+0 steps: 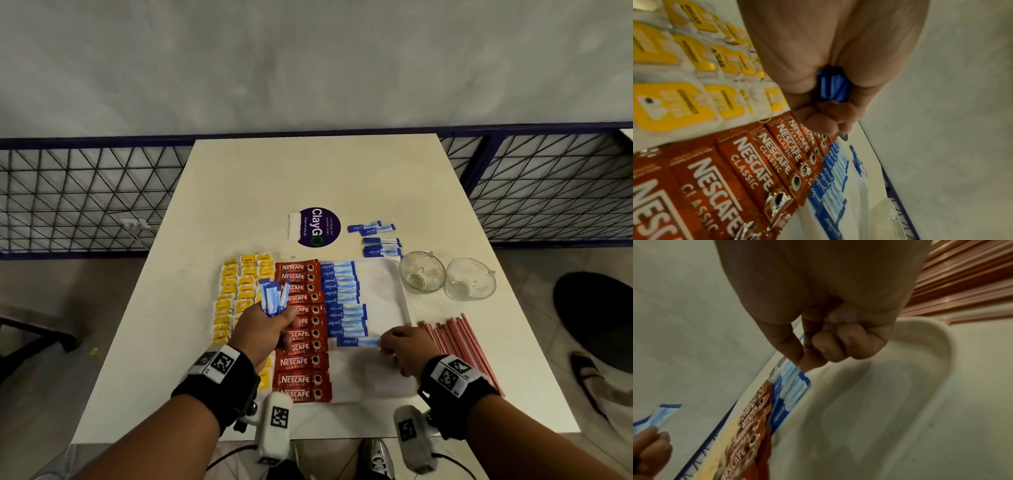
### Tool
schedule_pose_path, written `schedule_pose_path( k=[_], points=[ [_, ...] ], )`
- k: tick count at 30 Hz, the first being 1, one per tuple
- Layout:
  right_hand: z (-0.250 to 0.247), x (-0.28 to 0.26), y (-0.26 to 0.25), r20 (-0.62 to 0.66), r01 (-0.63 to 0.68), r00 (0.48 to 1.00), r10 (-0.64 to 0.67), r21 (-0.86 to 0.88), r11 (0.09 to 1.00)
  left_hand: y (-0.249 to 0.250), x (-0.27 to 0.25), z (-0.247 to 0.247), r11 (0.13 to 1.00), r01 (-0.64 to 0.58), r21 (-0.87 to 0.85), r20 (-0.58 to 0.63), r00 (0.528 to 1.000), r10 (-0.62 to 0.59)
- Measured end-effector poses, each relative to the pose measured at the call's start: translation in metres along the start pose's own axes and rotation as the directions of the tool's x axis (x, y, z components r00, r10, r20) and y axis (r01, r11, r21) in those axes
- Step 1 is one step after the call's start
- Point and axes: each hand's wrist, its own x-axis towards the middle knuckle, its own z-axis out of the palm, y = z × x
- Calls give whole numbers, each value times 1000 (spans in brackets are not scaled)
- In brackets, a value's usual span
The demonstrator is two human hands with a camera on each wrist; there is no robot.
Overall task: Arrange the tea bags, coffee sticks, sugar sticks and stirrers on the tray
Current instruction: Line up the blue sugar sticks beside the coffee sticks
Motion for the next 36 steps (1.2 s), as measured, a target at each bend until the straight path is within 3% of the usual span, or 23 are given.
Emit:
schedule_pose_path(
  k=[10, 29, 31, 33, 36],
  points=[
    [20, 10, -11, -42, -9, 999, -14, -506, 863, -11, -7, -17, 999, 18, 28, -22, 1000, -18],
    [25, 12, -14, -68, -24, 998, -18, -567, 823, -10, -9, -19, 999, 51, 16, 31, 998, -51],
    [23, 6, -21, -100, 13, 991, -87, -583, 812, -7, -11, -20, 997, 75, 4, 91, 993, -75],
    [22, -3, -34, -96, 145, 969, -226, -518, 843, -3, -13, -20, 994, 107, 16, 194, 975, -108],
    [26, -18, -62, 69, 418, 908, -414, -252, 873, 7, -17, -15, 987, 154, 47, 359, 920, -160]
  ],
)
